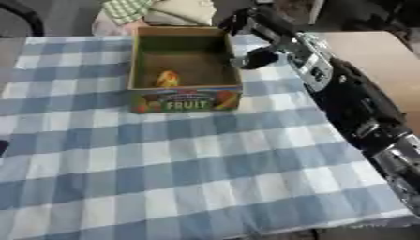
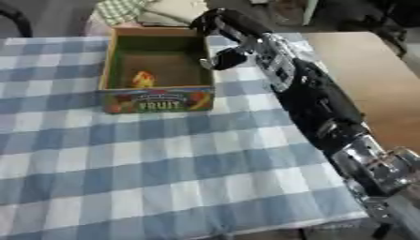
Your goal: Pick up objects on the table and place them in the box.
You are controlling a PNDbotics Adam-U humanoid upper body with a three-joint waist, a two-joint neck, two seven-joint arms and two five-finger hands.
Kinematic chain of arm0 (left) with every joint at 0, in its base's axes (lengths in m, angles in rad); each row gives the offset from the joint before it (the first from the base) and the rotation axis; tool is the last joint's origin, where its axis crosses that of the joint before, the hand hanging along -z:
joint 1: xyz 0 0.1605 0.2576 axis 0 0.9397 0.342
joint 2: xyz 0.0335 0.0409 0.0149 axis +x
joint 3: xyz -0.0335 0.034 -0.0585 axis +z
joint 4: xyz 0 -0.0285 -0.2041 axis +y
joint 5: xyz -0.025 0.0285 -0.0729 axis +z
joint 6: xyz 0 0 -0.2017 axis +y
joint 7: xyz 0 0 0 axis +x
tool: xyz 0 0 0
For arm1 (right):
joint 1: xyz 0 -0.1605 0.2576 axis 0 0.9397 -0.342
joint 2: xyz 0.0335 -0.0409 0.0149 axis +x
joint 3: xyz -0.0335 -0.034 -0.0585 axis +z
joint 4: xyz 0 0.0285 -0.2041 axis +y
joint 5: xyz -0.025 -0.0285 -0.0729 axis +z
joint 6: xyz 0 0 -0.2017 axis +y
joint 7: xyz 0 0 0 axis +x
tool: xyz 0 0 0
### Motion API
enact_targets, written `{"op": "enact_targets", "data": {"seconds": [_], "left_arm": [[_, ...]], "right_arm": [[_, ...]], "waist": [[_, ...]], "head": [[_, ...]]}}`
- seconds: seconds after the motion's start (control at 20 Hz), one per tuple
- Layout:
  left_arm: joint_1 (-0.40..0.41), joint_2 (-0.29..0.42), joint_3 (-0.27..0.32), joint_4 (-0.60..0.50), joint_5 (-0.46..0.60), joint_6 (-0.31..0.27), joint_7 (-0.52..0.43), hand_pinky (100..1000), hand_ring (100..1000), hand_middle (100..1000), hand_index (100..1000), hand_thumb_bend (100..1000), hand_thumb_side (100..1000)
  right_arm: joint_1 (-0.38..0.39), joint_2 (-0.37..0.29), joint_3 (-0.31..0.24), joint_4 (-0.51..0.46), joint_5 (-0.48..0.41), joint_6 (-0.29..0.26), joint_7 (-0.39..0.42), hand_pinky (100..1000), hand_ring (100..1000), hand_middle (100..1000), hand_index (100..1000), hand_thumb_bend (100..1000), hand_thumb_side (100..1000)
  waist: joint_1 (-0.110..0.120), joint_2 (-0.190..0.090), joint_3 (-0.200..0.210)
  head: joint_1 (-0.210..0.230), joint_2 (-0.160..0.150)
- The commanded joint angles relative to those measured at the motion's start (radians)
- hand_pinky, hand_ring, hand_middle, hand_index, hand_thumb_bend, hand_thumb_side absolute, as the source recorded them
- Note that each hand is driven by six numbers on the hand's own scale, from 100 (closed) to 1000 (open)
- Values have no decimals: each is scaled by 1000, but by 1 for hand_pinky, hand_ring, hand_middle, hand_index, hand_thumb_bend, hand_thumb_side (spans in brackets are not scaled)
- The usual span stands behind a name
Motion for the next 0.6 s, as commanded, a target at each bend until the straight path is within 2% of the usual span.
{"op": "enact_targets", "data": {"seconds": [0.05,0.35,0.6], "left_arm": [[-15,23,15,-21,-1,1,8,752,561,496,629,542,176],[-12,26,21,-22,-1,4,12,752,560,496,628,542,175],[-10,26,23,-23,0,5,13,752,561,496,628,542,176]], "right_arm": [[26,-80,-23,-68,-57,26,-7,730,650,639,813,290,295],[138,-136,-66,-107,-144,78,-23,727,637,622,812,255,312],[198,-159,-91,-133,-192,104,-33,727,631,614,810,241,319]], "waist": [[1,-12,-6],[-3,-11,-24],[-4,-9,-28]], "head": [[12,-15],[23,-20],[30,-23]]}}
